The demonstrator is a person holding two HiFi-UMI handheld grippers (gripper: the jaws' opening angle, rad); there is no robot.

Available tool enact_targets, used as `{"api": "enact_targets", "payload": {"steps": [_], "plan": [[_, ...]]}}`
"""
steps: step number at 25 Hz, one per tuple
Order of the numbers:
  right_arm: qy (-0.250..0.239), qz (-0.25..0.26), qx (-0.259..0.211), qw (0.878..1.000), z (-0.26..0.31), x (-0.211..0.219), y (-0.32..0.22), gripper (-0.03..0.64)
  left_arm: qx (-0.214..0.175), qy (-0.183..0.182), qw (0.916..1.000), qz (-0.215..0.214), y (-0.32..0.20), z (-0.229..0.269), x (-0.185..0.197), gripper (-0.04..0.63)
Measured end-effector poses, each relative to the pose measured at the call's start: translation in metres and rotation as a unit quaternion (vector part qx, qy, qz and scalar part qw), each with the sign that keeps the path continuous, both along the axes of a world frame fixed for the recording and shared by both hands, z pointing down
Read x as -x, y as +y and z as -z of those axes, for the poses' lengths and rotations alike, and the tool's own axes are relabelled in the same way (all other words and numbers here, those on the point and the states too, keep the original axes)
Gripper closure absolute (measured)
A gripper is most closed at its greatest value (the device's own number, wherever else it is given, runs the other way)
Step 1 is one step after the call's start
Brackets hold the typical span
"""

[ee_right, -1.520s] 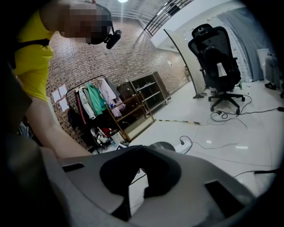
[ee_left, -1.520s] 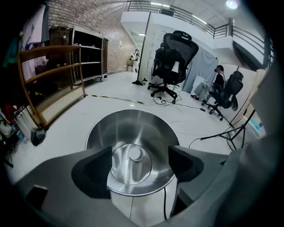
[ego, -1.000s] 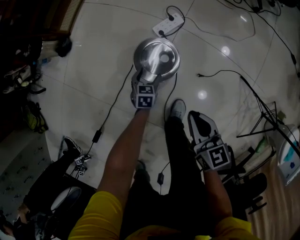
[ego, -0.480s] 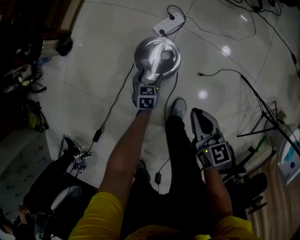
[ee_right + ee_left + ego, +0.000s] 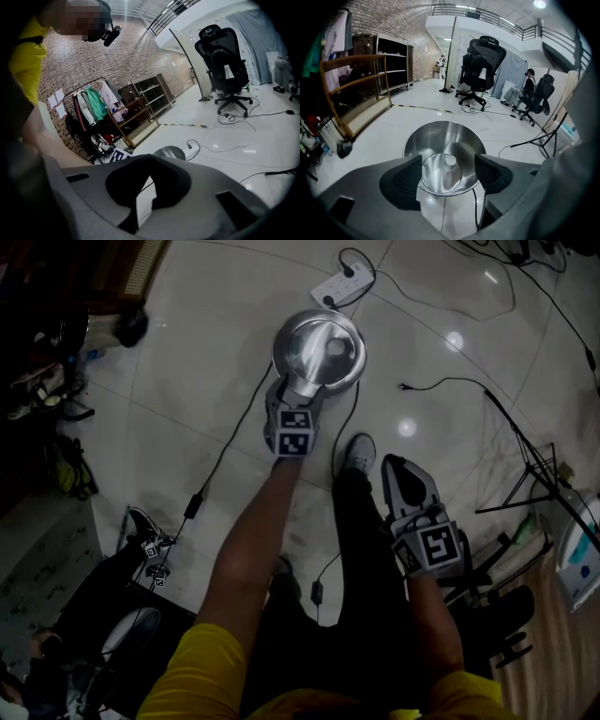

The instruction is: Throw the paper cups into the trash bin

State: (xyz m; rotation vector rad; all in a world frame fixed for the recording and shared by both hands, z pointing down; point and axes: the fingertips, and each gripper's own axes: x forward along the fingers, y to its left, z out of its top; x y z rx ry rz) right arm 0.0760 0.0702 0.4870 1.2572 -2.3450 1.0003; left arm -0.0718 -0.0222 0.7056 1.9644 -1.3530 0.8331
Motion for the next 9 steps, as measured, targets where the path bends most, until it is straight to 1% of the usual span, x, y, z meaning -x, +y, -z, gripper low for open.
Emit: {"api": "enact_targets", "payload": {"steps": [3,9], "plan": [[0.000,0.003,-0.003,1.000,-0.0002,0.0025,0.0012,0.614,0.003,0.001,1.0000,0.006,0.0036,0.0021,0.0019,0.242],[0.002,-0.005,-0.005,1.000,0.0003,-0.0030,-0.0001,0.614,-0.002,-0.008,0.9998,-0.017,0.0001,0.0054,-0.0024,0.242]]}}
